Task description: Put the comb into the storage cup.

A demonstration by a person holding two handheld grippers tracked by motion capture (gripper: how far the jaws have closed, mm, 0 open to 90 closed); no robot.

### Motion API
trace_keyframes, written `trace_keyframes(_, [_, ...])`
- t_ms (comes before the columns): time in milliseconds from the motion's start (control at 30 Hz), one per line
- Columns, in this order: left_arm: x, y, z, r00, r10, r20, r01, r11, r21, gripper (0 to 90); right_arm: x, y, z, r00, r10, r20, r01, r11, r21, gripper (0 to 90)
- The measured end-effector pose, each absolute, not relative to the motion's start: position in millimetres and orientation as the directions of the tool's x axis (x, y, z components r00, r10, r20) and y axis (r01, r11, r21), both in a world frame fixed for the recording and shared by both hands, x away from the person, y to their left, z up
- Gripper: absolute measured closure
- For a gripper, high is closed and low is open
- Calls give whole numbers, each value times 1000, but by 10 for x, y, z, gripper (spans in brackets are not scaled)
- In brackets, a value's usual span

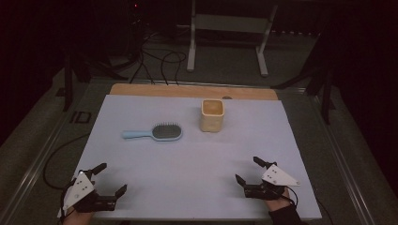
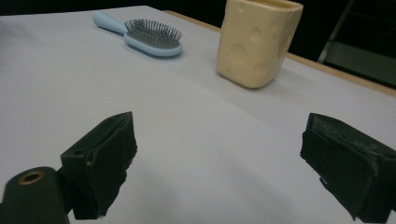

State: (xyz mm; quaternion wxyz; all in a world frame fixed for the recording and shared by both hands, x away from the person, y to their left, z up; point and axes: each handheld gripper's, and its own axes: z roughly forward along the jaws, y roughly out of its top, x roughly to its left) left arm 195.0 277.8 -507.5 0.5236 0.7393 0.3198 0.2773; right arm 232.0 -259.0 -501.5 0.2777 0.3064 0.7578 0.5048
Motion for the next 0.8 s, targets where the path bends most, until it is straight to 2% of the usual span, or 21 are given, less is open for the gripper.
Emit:
trace_keyframes(333, [1887, 2705, -4992, 653, 753, 84, 173, -256, 951, 0, 2331, -2569, -5001, -659, 743, -114, 175, 299, 938, 100])
trace_keyframes(567, [1897, 2654, -4954, 667, 743, 51, 219, -260, 940, 0, 2329, -2545, -4999, -666, 735, -129, 162, 311, 936, 100])
trace_keyframes(800, [1868, 2567, -4830, 691, 718, 82, 184, -284, 941, 0, 2318, -2551, -4979, -666, 736, -120, 157, 296, 942, 100])
